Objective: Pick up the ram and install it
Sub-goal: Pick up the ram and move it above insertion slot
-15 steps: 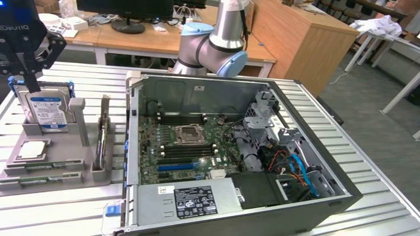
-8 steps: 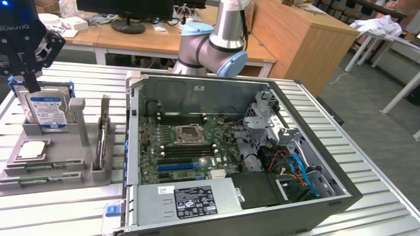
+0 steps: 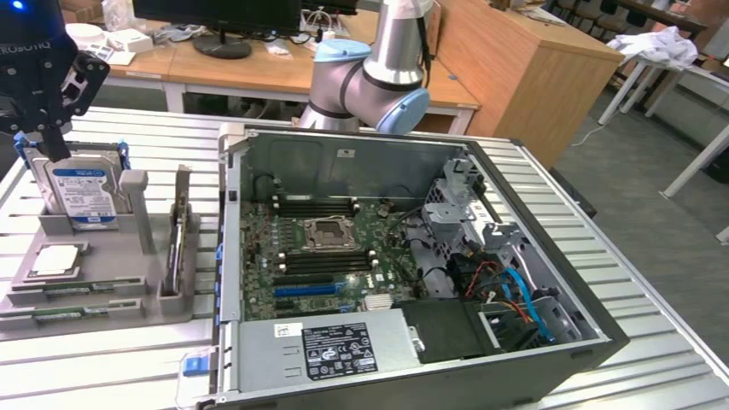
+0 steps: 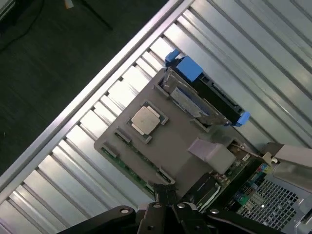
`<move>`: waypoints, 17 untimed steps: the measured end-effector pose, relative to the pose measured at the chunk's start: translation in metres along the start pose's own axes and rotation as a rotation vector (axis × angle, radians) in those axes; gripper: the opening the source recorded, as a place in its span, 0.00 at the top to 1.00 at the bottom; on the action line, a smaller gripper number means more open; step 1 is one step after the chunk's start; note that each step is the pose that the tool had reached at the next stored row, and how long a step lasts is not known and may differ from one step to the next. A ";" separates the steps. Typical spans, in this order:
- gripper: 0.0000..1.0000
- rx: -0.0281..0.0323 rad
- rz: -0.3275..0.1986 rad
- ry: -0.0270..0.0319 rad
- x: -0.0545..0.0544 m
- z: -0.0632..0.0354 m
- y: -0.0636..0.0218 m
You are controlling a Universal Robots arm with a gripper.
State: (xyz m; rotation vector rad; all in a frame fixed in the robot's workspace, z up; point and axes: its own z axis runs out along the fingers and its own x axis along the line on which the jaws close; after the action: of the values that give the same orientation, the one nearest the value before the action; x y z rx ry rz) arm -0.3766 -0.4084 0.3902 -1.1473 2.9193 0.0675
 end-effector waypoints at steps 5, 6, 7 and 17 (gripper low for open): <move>0.89 -0.0010 -0.091 0.0042 0.000 0.0000 0.0000; 0.89 -0.0012 -0.109 0.0051 0.000 0.0000 0.0000; 0.89 -0.0015 -0.127 0.0059 0.000 0.0000 0.0000; 0.89 -0.0038 -0.310 0.0142 0.000 0.0000 0.0000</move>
State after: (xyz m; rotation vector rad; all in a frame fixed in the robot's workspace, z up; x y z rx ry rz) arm -0.3766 -0.4084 0.3902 -1.5883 2.7140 0.0632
